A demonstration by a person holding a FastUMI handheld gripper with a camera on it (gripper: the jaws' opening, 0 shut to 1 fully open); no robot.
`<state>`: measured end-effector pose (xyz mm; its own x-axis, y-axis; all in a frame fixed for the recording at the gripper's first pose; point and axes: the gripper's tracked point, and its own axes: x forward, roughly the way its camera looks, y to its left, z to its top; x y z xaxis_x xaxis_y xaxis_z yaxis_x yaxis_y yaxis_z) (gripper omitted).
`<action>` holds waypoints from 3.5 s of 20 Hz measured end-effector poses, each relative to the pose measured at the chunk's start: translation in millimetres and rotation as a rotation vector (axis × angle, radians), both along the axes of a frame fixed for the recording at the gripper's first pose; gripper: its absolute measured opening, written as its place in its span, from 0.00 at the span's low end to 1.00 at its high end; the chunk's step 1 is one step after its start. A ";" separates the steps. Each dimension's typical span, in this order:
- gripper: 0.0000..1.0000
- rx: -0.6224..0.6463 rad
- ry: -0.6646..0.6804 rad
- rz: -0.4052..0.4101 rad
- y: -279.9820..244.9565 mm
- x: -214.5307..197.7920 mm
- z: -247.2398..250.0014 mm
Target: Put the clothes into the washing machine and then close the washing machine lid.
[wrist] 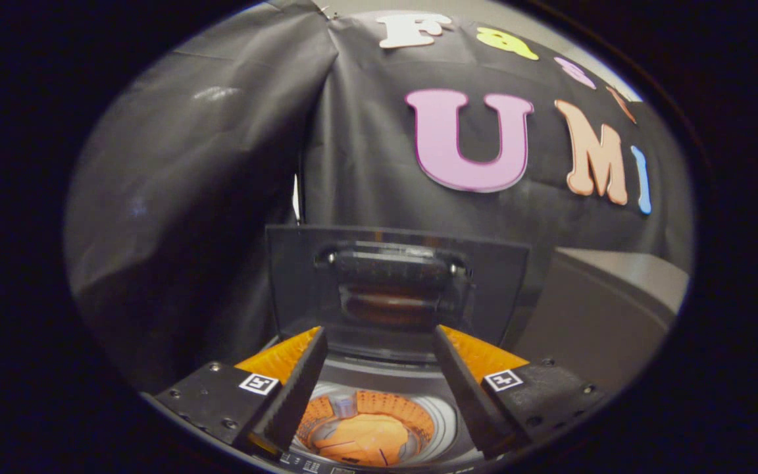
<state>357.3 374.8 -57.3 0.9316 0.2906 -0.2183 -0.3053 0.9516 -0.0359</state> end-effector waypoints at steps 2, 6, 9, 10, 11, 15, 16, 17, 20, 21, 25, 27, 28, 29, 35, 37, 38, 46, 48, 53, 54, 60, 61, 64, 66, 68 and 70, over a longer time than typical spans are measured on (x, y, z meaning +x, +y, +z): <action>0.97 0.025 -0.034 -0.010 1.6 10.3 26.2; 0.97 0.041 -0.078 -0.044 3.3 40.4 65.7; 0.97 0.081 -0.091 -0.085 3.1 65.3 77.1; 0.97 0.090 -0.093 -0.109 1.0 75.6 77.6; 0.98 0.105 -0.087 -0.124 -0.5 89.0 79.1; 0.97 0.180 -0.043 -0.106 21.0 134.0 62.8; 0.97 0.177 -0.020 -0.114 22.1 145.6 54.2; 0.97 0.166 0.007 -0.121 22.6 158.2 42.6; 0.97 0.168 0.019 -0.125 28.3 177.8 31.6; 0.97 0.174 0.013 -0.122 29.0 182.4 30.0; 0.97 0.079 0.013 -0.128 23.8 192.6 16.3; 0.96 0.095 -0.016 -0.143 24.1 188.5 18.2; 0.96 0.091 -0.023 -0.140 25.3 186.7 17.8; 0.96 0.092 -0.027 -0.146 22.0 188.3 19.7; 0.96 0.100 -0.068 -0.149 15.2 166.7 24.8; 0.97 0.101 -0.077 -0.145 11.2 154.4 25.2; 0.98 0.105 -0.086 -0.130 10.6 149.2 26.1; 0.99 0.083 0.033 -0.091 6.8 146.5 22.8; 0.99 0.072 0.063 -0.087 4.5 143.2 23.7; 1.00 0.067 0.080 -0.081 1.4 127.6 22.6; 1.00 0.067 0.081 -0.078 1.4 124.3 23.2; 1.00 0.063 0.087 -0.070 -1.1 108.9 23.4; 0.99 0.062 0.087 -0.068 -1.2 106.1 23.2; 0.99 0.066 0.083 -0.063 -2.9 97.7 23.0; 0.99 0.064 0.077 -0.061 -3.8 92.4 23.1; 0.99 0.065 0.071 -0.060 -4.4 87.2 22.5; 0.99 0.071 0.067 -0.063 -5.5 81.8 22.3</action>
